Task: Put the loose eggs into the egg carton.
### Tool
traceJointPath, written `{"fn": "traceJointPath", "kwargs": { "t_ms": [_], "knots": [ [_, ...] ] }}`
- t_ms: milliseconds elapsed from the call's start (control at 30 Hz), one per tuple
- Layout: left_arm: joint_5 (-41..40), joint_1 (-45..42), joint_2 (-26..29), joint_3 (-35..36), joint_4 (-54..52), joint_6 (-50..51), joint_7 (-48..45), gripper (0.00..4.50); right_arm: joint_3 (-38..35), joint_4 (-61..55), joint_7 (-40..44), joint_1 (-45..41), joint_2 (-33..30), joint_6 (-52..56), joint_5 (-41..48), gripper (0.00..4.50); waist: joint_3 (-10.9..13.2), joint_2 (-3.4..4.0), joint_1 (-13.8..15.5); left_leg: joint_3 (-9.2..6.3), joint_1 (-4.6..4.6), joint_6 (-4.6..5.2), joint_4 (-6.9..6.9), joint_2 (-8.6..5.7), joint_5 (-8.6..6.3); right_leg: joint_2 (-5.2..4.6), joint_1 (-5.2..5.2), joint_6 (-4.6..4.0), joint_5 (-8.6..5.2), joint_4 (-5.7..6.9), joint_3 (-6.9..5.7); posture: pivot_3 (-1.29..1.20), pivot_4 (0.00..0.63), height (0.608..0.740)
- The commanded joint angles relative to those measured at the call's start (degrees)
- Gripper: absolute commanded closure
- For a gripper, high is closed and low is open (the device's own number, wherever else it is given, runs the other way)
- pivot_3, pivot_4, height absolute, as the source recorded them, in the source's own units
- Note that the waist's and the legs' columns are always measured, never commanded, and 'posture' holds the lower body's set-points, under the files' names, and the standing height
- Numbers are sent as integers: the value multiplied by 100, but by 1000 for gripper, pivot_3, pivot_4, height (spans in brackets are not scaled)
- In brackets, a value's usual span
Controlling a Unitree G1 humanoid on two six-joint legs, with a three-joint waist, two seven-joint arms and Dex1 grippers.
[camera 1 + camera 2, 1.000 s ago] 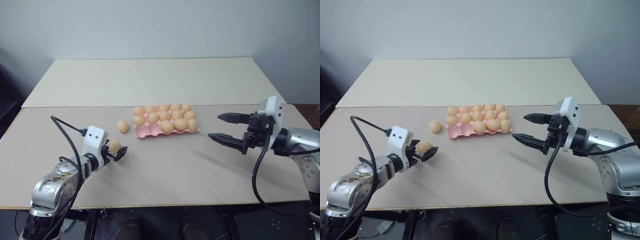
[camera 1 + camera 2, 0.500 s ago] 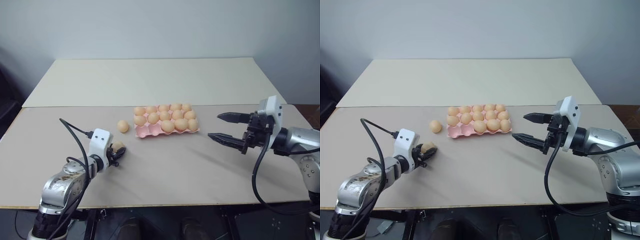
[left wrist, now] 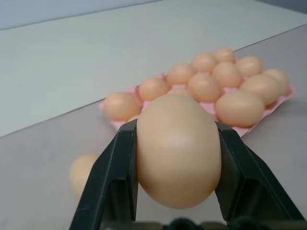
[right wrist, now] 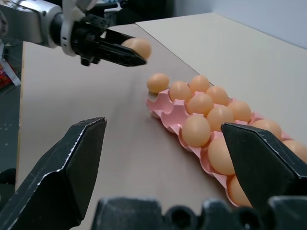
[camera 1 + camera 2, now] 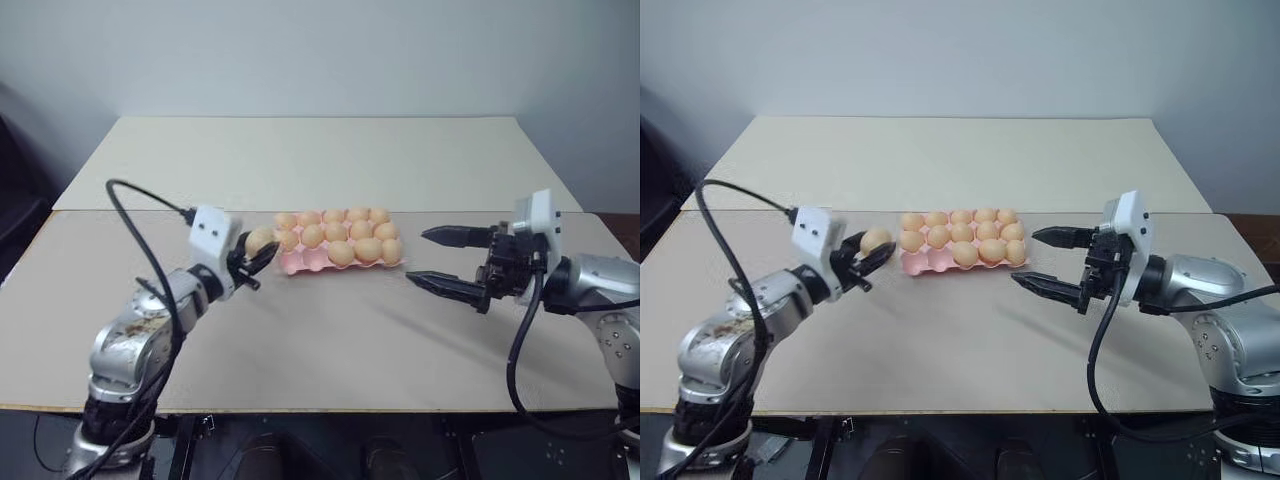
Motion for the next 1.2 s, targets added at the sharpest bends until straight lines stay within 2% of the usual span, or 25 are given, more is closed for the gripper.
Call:
{"fn": "traceJointPath", "kwargs": {
  "t_ms": [33, 367, 600, 833, 900, 1133, 1200],
  "knots": [
    [308, -284, -183, -275, 496, -343, -29, 2762, -170, -362, -155, 66, 8, 82, 277, 0, 0, 0, -6, 0, 1, 0, 1, 0, 0, 0, 0, 0, 0, 3, 0, 0, 150, 740],
    [779, -988, -974, -822, 2014, -929, -271, 2776, -184, -536, -417, 275, -1, 118, 355, 0, 0, -1, 8, -3, -7, 1, 3, -2, 2, 0, 0, 1, 0, -2, -3, 0, 150, 740],
    [1053, -1057, -1094, -1071, 2219, -1035, -426, 2776, -199, -570, -492, 379, -41, 107, 337, 0, 0, -1, 0, -3, -4, 2, 4, -1, 5, 1, 0, 1, 0, 3, -2, 0, 150, 740],
    [1150, -1091, -1156, -994, 2268, -885, -387, 2776, -220, -566, -492, 407, -73, 91, 325, 0, 0, -1, 6, -3, -5, 2, 4, -2, 5, 1, 0, 2, 0, 2, -2, 0, 150, 740],
    [1161, -1094, -1161, -988, 2244, -859, -409, 2064, -206, -559, -490, 404, -75, 91, 317, 0, 0, -1, 4, -3, -4, 2, 4, -1, 5, 1, 0, 2, 0, 3, -3, 0, 150, 740],
    [1128, -1027, -1164, -907, 2072, -860, -449, 68, -151, -528, -475, 386, -66, 81, 279, 0, 1, -2, 5, -4, -6, 2, 6, -2, 5, 1, 0, 2, 0, 3, -3, 0, 150, 740],
    [1056, -965, -1102, -827, 1953, -806, -517, 68, -142, -519, -461, 390, -70, 74, 267, 0, 2, -3, 2, -4, -7, 2, 9, -1, 5, 1, -1, 2, 0, 5, -3, 0, 150, 740]
  ]
}}
